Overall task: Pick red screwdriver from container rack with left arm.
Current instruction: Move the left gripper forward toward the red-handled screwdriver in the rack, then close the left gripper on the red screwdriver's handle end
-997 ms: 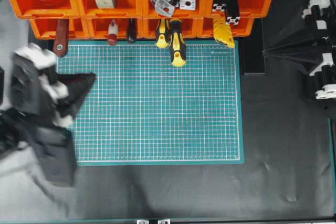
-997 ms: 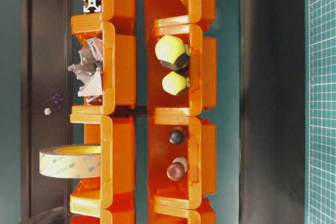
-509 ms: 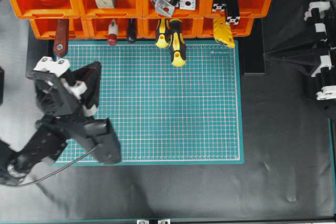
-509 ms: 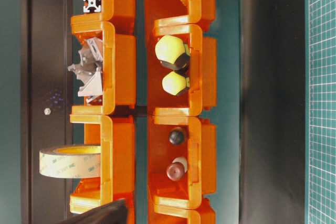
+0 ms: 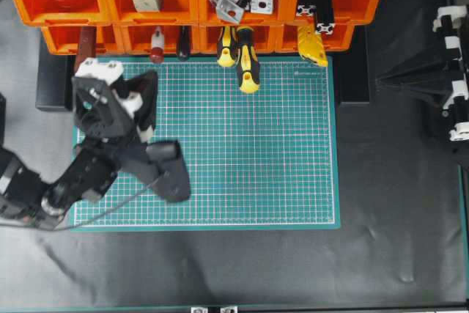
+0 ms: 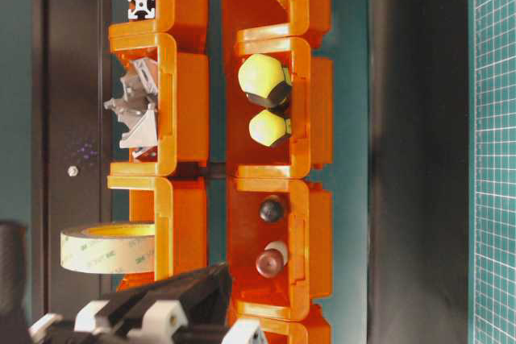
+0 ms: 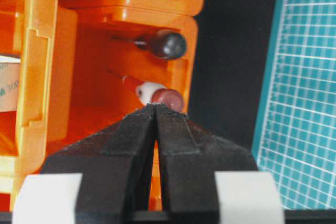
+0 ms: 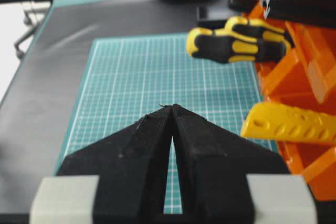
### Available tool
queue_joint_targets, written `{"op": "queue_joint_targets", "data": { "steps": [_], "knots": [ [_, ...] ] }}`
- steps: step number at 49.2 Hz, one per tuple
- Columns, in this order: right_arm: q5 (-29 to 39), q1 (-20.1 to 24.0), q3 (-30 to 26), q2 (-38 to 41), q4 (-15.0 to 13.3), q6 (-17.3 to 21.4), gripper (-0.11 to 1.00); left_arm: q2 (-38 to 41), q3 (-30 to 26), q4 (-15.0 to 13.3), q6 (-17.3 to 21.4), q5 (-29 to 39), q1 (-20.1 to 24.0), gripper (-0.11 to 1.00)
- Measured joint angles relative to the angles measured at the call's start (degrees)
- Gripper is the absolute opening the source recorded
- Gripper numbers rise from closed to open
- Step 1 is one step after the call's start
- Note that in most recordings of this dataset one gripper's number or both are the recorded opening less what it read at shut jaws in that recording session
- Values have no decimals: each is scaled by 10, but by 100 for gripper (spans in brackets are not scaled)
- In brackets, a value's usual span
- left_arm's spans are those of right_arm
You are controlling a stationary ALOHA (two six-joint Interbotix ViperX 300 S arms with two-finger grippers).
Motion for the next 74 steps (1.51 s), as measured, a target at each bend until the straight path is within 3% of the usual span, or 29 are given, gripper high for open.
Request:
{"op": "queue_joint_targets", "data": {
  "steps": [16, 20, 24, 33, 37, 54, 74],
  "knots": [
    [37, 1, 1, -32, 0, 1, 0, 5, 4, 0, 1, -29, 4, 1],
    [39, 0, 1, -37, 0, 0, 0, 7, 5, 0, 1, -33, 4, 6],
    [39, 1, 1, -39, 0, 0, 0, 7, 5, 0, 1, -34, 5, 24],
    [39, 1, 2, -39, 0, 0, 0, 10, 4, 0, 2, -33, 12, 77],
    [39, 1, 2, -40, 0, 0, 0, 11, 4, 0, 2, -33, 18, 89],
    [39, 1, 6, -40, -1, 0, 0, 11, 9, 0, 3, -43, 52, 87],
    [39, 2, 8, -39, -1, -1, 0, 11, 34, 0, 3, -66, 60, 86]
  ]
}}
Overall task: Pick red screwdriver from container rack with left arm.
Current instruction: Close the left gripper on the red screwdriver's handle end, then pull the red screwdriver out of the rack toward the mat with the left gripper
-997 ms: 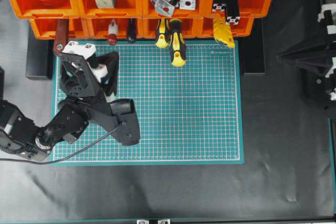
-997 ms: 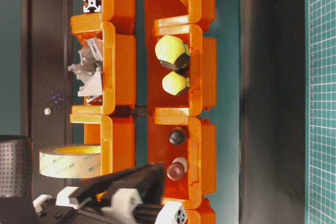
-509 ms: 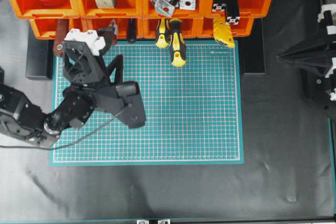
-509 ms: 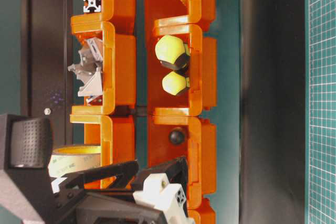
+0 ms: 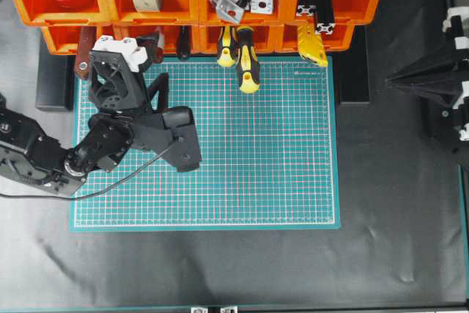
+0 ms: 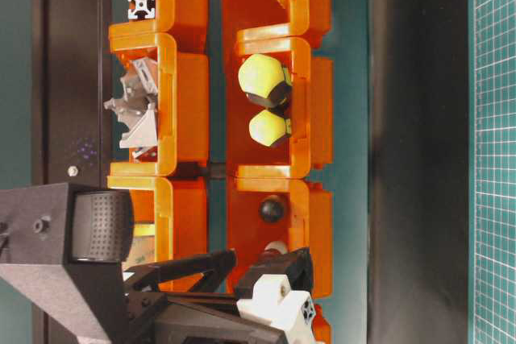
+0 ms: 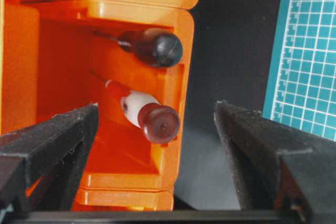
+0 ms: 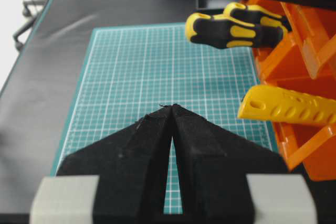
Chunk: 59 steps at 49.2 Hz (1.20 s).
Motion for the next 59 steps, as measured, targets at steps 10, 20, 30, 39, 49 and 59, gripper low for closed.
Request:
{"op": "queue_joint_targets", "data": {
  "steps": [10, 20, 30, 39, 49, 59],
  "knots": [
    [0, 0, 3, 0, -2, 0, 0, 0, 4, 0, 0, -1, 6, 86],
    [0, -1, 4, 0, -2, 0, 0, 0, 4, 0, 0, -2, 6, 84],
    [0, 0, 5, -4, -3, -1, 0, 0, 4, 0, 0, 1, 6, 62],
    [0, 0, 5, -11, -2, -1, 0, 1, 0, 0, 0, 6, 4, 26],
    [0, 0, 5, -17, -3, -1, 0, 0, -5, 0, 2, 10, -4, 26],
    [0, 0, 7, -18, -3, -1, 0, 0, -20, 0, 2, 11, -35, 26]
  ]
}}
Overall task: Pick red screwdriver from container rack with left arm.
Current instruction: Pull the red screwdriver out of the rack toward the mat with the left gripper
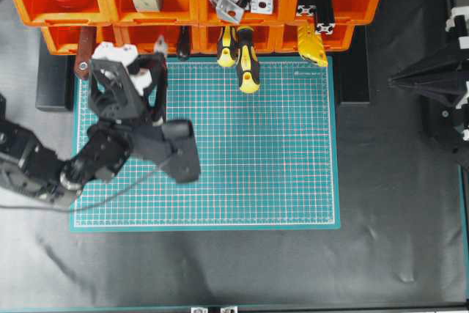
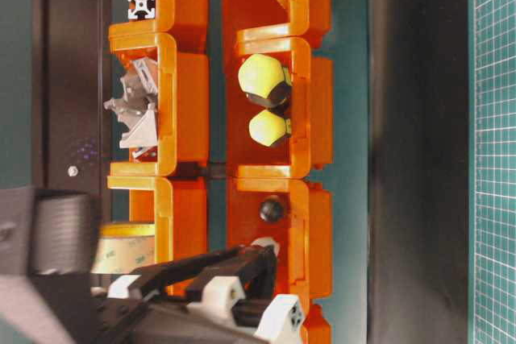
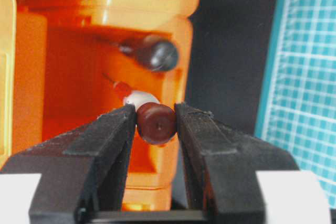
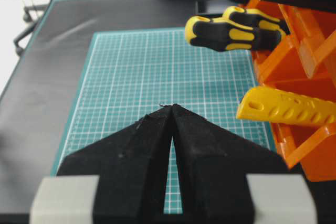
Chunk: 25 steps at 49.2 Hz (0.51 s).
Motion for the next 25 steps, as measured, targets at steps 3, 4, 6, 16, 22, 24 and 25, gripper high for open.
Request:
{"op": "queue_joint_targets", "data": {
  "steps": [3, 4, 6, 16, 22, 24, 25],
  "knots": [
    [0, -1, 6, 0, 0, 0, 0, 0, -9, -1, 0, 9, -18, 26],
    [0, -1, 8, 0, 0, 0, 0, 0, -13, 0, 1, 13, -23, 26],
    [0, 0, 10, 0, 0, 0, 0, 0, -21, 0, 0, 20, -35, 26],
    [1, -1, 11, -8, 0, 2, 0, 0, -64, 0, 16, 67, -94, 25],
    [4, -4, 10, -18, 0, 5, 0, 0, -101, -1, 52, 105, -130, 25],
    [8, -6, 10, -22, 0, 5, 0, 2, -117, -1, 68, 121, -140, 25],
    [10, -6, 10, -23, 0, 5, 0, 4, -125, -1, 76, 129, -144, 25]
  ]
}}
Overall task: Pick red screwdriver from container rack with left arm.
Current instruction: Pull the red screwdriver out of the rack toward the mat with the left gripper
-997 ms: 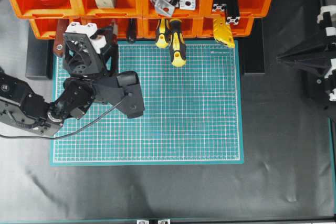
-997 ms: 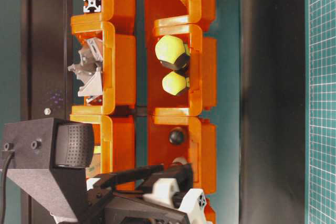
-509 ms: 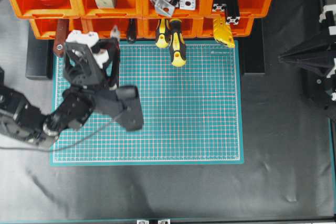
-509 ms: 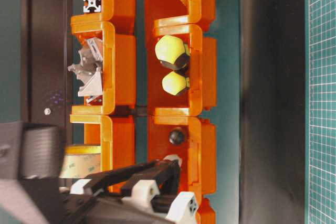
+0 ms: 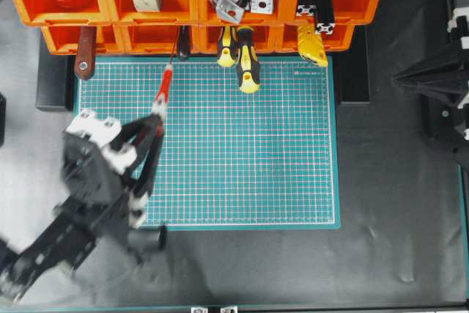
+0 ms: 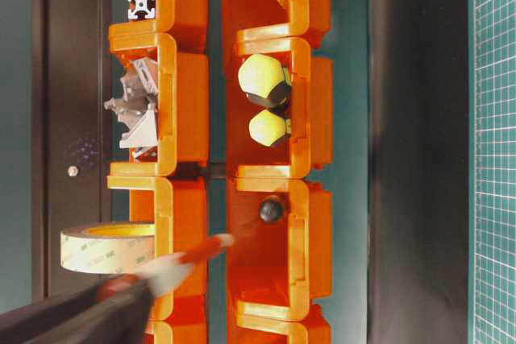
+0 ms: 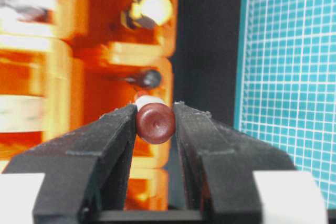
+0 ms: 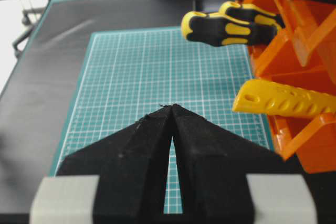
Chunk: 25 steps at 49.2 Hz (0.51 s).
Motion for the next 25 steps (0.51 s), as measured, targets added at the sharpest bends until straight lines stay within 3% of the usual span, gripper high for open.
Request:
{"op": "queue_joint_targets", "data": {
  "steps": [14, 25],
  "knots": [
    [11, -1, -3, -6, 0, 4, 0, 38, -104, 0, 111, 61, -48, 25],
    [25, -1, -2, -9, 1, 13, 0, 50, -121, 0, 111, 64, -91, 25]
  ]
}}
